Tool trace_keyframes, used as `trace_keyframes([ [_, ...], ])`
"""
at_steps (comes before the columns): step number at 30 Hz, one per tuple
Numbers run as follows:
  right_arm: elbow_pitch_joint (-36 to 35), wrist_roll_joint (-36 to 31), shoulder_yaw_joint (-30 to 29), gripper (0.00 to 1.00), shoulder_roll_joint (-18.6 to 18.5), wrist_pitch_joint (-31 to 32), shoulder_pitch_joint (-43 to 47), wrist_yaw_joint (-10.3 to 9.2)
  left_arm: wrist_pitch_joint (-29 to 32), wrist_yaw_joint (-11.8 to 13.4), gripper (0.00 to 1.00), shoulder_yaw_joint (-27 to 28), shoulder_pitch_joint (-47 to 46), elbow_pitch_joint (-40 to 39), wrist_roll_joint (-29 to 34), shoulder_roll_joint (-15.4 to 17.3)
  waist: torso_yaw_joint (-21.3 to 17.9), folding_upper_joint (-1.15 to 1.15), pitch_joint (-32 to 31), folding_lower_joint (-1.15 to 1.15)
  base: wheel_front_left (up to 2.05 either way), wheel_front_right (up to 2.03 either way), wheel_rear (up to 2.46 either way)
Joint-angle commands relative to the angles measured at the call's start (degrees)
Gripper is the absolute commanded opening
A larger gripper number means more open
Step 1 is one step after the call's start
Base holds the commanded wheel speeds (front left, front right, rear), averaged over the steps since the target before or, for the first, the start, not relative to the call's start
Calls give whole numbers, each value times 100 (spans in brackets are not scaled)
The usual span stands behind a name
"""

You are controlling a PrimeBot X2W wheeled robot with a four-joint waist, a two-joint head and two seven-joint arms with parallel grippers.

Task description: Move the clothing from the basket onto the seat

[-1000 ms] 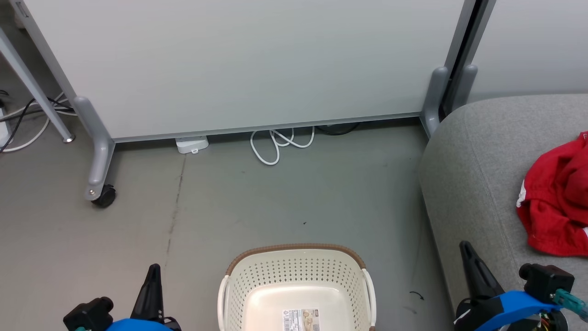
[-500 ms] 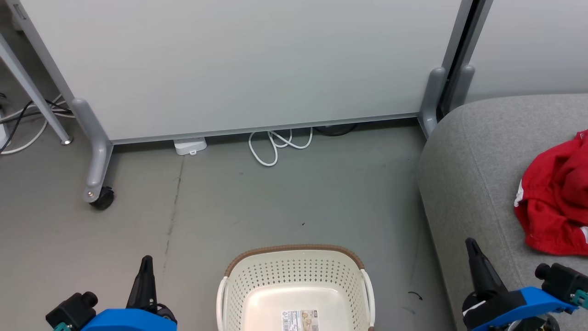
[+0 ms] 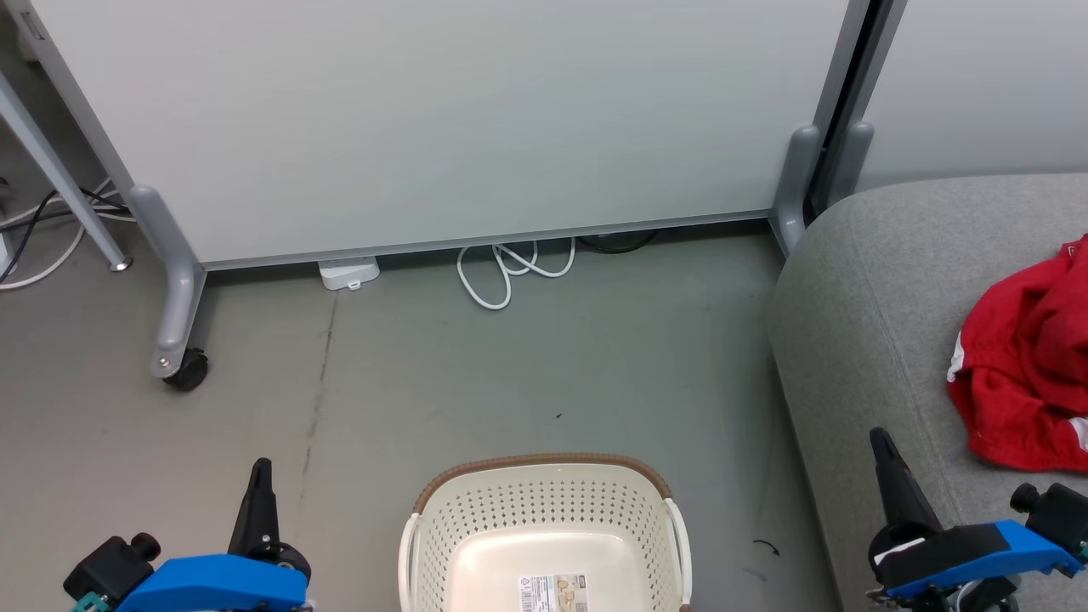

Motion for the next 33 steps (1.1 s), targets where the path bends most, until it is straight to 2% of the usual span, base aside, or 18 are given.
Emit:
trace_keyframes([
  [1,-76,220,-21,0,-22,40,-156,2,44,-3,0,67,-175,-98,-172,9,-3,0,-2,0,0,0,0],
  [33,-61,2221,-131,0,-29,331,-291,3,558,-6,0,378,-325,-326,-1821,-104,-68,0,-42,0,0,0,0],
])
